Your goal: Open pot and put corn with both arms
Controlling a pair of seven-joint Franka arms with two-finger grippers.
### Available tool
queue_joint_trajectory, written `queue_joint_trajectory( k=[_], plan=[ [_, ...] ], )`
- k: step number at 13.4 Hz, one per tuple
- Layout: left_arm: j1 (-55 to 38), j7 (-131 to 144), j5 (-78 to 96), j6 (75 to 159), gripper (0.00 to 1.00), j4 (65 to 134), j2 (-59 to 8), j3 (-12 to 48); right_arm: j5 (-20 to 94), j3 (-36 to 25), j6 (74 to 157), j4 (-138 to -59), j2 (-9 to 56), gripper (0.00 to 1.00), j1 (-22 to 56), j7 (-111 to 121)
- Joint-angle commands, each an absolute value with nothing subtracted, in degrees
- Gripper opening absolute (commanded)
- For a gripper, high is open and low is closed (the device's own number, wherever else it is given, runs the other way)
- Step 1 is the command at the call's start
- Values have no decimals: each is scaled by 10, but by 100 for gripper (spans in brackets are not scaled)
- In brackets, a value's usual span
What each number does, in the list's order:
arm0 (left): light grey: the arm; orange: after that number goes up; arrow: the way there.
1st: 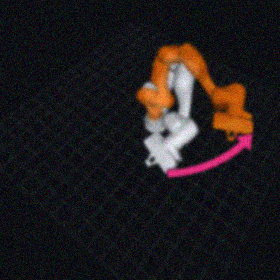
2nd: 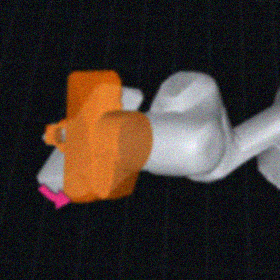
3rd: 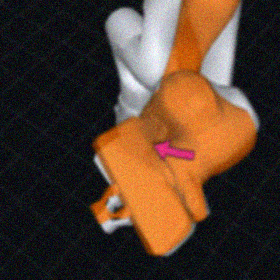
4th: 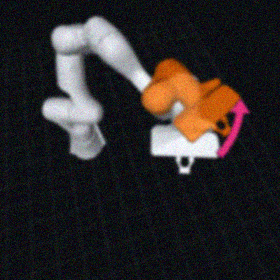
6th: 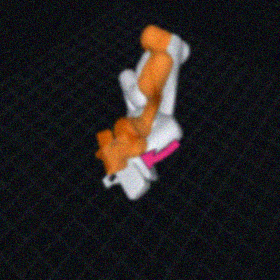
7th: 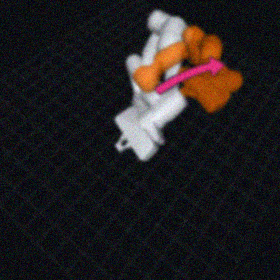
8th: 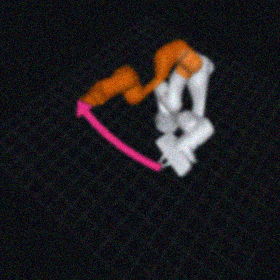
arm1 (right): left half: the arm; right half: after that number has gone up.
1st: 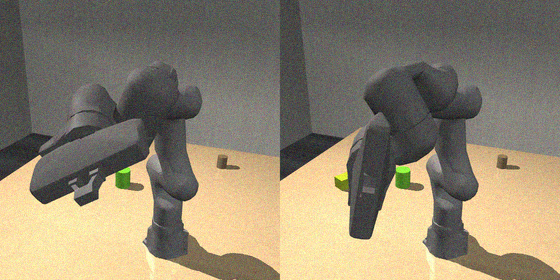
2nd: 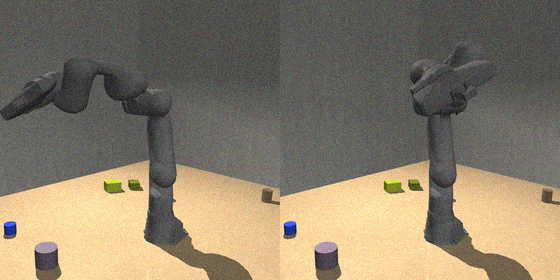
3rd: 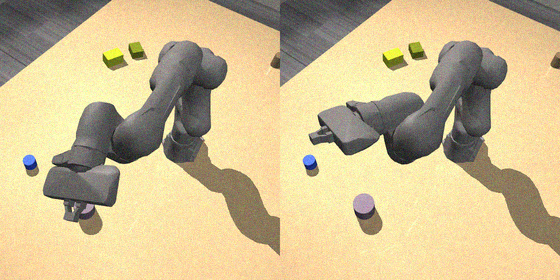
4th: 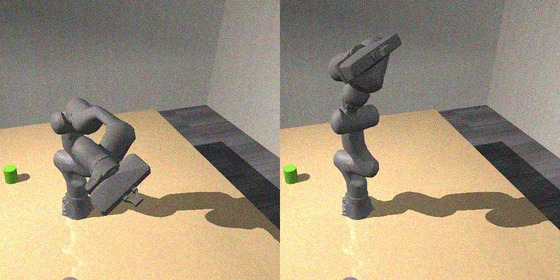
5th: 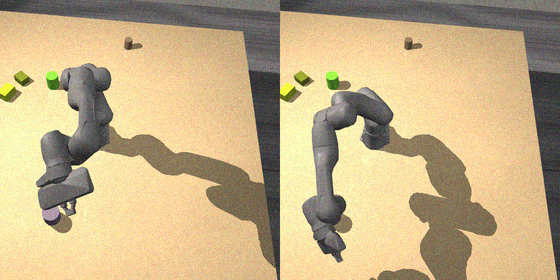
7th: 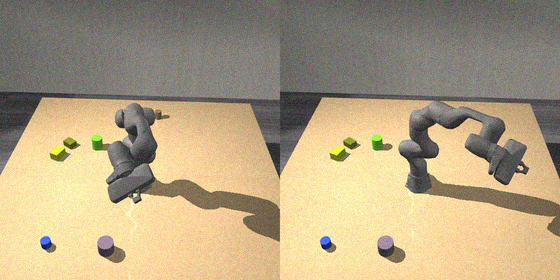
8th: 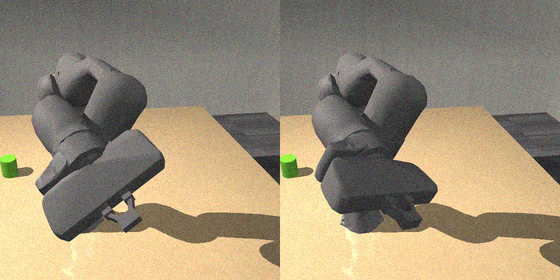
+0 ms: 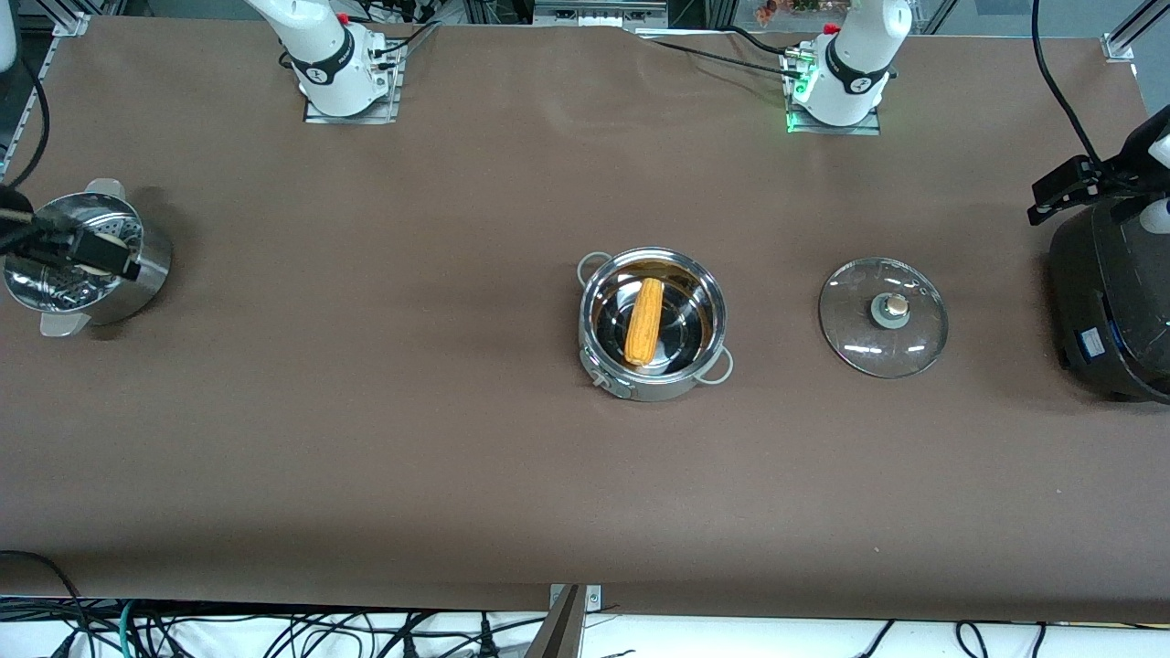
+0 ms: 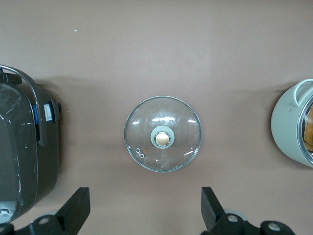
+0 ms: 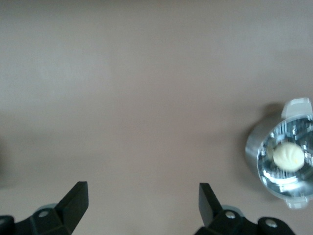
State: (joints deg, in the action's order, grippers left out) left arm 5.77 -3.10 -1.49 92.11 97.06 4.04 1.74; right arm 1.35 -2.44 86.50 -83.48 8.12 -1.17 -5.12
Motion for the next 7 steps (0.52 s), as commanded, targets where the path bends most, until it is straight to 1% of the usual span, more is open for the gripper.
queue_joint_trajectory(
  k=[1, 3, 5, 7],
  plan=[
    [54, -24, -27, 908, 100, 950, 33, 20, 15, -18, 855, -911, 41, 100, -18, -63],
    [55, -24, -27, 908, 100, 950, 33, 29, 12, -18, 871, -946, 26, 100, -19, -59],
    [55, -24, -27, 907, 100, 950, 32, 31, 10, -18, 875, -959, 21, 100, -22, -55],
    [55, -15, -28, 907, 100, 950, 32, 39, -4, -17, 883, -962, 21, 100, -21, 12]
  ],
)
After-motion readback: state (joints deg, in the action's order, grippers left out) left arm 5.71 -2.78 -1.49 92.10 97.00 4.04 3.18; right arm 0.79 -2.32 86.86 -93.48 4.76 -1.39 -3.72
